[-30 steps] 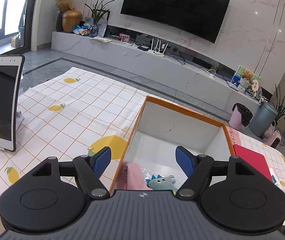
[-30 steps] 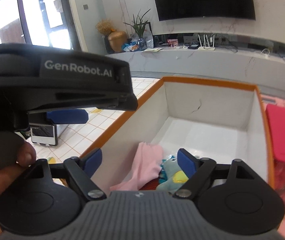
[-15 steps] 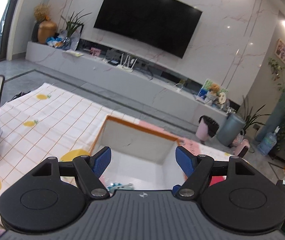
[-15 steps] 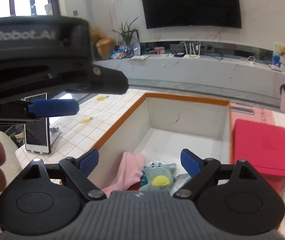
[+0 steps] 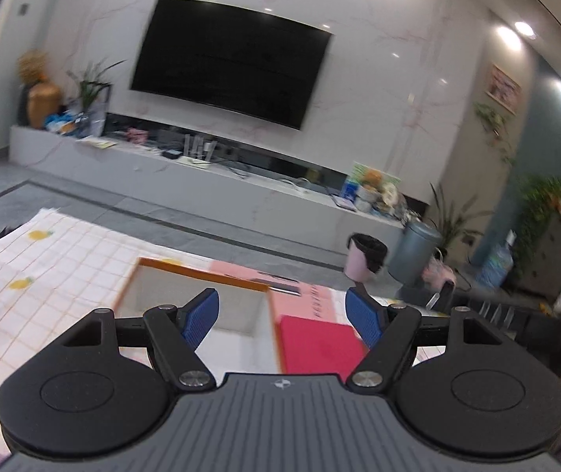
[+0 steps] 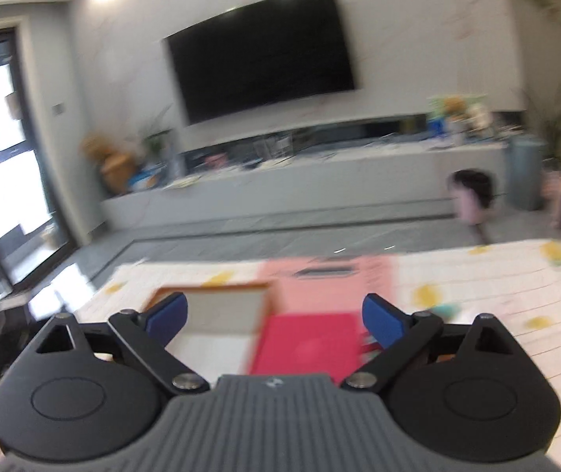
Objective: Organize soft objects
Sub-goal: 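Move both tools back toward the pile of soft items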
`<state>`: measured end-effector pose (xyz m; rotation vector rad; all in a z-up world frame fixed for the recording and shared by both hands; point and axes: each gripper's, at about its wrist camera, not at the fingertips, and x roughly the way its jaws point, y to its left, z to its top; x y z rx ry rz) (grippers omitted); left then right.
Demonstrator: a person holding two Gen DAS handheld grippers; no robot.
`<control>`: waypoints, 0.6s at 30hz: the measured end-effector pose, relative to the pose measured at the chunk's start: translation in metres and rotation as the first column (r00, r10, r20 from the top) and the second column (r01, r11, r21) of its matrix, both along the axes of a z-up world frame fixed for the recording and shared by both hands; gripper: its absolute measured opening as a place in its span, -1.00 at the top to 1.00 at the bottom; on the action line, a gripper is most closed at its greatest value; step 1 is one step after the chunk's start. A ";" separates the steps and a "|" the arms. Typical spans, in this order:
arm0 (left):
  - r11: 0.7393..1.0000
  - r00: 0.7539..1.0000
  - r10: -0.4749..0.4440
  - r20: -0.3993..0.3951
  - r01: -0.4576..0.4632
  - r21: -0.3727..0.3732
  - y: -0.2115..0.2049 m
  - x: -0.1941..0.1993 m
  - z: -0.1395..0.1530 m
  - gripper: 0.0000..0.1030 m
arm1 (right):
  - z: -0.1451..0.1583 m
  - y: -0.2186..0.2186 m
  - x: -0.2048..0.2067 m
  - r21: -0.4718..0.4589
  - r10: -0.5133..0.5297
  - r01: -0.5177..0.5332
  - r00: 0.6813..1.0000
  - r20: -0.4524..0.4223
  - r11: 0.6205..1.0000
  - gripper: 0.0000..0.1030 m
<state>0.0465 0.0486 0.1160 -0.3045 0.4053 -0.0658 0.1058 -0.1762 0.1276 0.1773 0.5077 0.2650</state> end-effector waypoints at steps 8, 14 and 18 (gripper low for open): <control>0.982 0.987 -0.161 -0.022 0.163 0.097 -0.086 0.012 -0.015 -0.68 | -0.039 -0.115 0.054 -0.009 -0.141 0.142 0.971 -0.193 0.990 -0.94; 0.915 0.927 -0.372 -0.044 0.374 0.152 -0.160 0.022 -0.059 -0.68 | -0.136 -0.177 0.084 0.021 -0.207 0.232 0.901 -0.381 0.973 -0.72; 0.866 0.892 -0.440 -0.106 0.453 0.213 -0.205 0.033 -0.098 -0.67 | -0.169 -0.182 0.099 -0.036 -0.197 0.203 0.866 -0.459 0.978 -0.69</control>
